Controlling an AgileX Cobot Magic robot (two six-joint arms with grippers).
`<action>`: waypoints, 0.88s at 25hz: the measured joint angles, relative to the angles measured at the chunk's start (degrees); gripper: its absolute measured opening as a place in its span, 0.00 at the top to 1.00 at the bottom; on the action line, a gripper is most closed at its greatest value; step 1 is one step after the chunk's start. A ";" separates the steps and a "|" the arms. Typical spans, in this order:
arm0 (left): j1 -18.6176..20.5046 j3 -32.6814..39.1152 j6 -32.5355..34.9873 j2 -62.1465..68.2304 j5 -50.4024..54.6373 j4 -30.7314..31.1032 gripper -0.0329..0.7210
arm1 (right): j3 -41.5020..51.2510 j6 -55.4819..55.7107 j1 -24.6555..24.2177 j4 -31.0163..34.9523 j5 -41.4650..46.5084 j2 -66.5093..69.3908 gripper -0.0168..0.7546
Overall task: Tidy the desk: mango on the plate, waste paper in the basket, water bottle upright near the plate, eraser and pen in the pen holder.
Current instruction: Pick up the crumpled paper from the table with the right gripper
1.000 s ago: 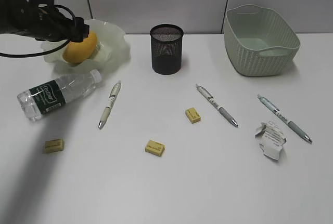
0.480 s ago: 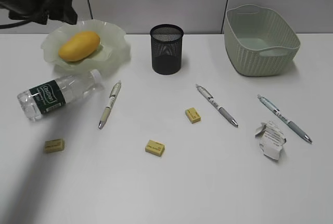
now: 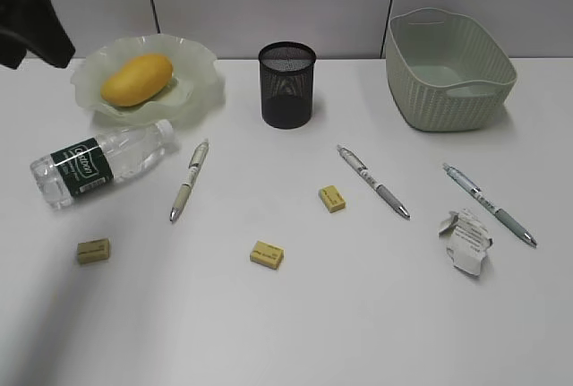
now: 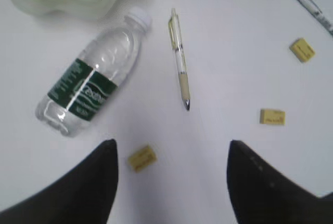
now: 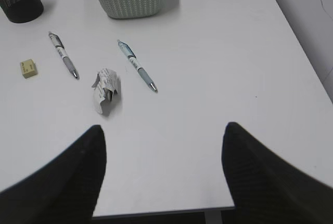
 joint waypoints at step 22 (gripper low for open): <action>0.00 30.66 -3.17 -37.75 0.11 0.48 0.39 | 0.00 0.00 0.00 1.18 0.00 0.00 0.27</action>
